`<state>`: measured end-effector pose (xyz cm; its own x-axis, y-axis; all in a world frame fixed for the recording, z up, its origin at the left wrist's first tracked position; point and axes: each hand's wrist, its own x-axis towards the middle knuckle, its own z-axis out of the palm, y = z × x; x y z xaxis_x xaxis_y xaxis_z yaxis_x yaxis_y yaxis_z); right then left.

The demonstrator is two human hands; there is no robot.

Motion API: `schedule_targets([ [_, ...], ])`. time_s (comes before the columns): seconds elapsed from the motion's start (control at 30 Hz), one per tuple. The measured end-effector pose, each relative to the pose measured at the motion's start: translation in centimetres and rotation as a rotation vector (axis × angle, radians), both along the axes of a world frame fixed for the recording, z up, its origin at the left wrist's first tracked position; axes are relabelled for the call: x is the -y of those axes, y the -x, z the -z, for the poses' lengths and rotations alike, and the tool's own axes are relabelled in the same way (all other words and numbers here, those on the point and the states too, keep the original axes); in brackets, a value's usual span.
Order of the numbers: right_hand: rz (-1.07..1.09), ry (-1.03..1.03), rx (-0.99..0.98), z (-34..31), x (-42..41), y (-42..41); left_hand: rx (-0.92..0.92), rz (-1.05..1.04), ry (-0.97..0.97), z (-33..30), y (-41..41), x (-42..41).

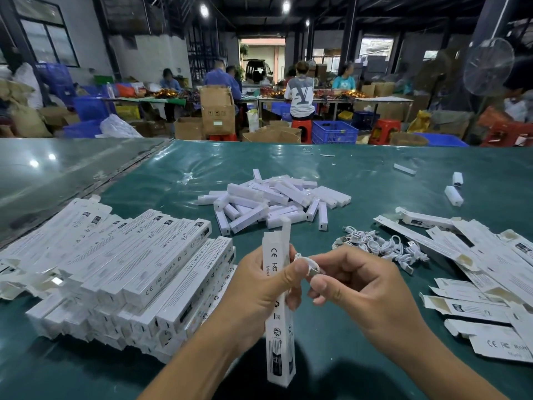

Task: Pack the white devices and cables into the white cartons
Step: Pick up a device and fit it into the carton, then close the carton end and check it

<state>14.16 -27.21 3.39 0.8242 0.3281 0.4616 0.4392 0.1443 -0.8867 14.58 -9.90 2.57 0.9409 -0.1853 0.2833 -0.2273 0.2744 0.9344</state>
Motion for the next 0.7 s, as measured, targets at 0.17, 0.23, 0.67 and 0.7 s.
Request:
schedule_targets([
  [0.17,0.068,0.047,-0.016,-0.1,0.5,-0.5,-0.017,0.017,-0.031,0.2,0.3,0.7],
  [0.23,0.112,0.076,0.043,-0.6,1.0,-0.5,-0.032,-0.024,-0.035,0.4,0.3,0.9],
  [0.67,0.517,0.631,0.733,-5.6,2.7,1.0,0.518,-0.363,-0.707,0.2,0.8,0.9],
  [0.7,0.507,0.655,0.724,-5.6,2.9,0.9,0.523,-0.365,-0.712,0.2,0.8,1.0],
])
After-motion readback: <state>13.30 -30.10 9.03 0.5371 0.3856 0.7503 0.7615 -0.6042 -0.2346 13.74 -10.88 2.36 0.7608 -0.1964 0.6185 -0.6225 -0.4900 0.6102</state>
